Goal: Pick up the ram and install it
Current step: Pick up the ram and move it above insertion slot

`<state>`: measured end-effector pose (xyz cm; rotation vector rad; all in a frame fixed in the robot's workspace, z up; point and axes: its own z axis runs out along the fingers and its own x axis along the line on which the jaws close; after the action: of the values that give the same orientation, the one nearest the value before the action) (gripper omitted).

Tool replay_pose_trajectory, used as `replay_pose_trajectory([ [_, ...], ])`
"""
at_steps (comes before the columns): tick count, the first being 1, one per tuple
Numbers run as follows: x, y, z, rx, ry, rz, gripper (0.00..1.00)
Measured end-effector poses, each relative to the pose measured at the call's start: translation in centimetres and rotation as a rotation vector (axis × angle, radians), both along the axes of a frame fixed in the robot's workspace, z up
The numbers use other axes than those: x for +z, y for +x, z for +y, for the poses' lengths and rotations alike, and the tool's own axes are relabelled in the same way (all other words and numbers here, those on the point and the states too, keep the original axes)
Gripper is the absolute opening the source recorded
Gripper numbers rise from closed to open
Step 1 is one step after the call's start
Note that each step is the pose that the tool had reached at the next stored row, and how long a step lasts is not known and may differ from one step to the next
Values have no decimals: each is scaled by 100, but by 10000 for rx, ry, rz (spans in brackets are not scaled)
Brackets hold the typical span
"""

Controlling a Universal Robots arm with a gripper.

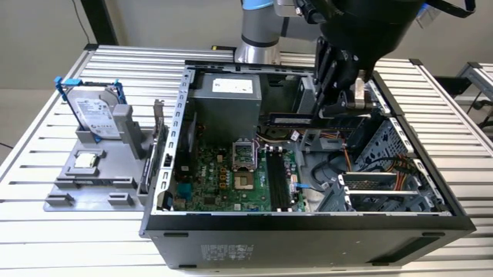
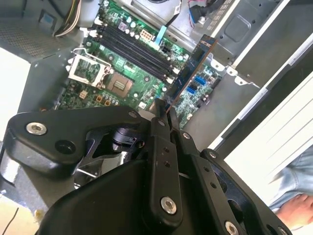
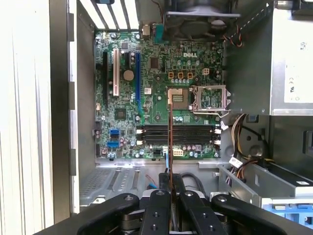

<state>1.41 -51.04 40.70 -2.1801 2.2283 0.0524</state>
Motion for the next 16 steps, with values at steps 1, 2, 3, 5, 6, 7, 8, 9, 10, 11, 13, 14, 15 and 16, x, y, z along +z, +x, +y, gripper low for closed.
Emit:
replay_pose_trajectory([
  [1,0,7,0,0,0,0,0],
  [2,0,15,0,-1,0,0,0],
  [3,0,22,0,-1,0,0,0],
  [5,0,26,0,-1,0,0,0],
  [6,0,26,0,-2,0,0,0],
  [7,0,26,0,-2,0,0,0],
  [8,0,26,0,-2,0,0,0],
  [9,0,26,0,-3,0,0,0],
  [10,0,26,0,-3,0,0,0],
  [11,0,27,0,-4,0,0,0],
  [13,0,27,0,-4,0,0,0],
  [14,0,27,1,-4,0,0,0],
  [15,-1,27,7,-4,1,0,0],
  [16,-1,26,16,-4,0,0,0],
])
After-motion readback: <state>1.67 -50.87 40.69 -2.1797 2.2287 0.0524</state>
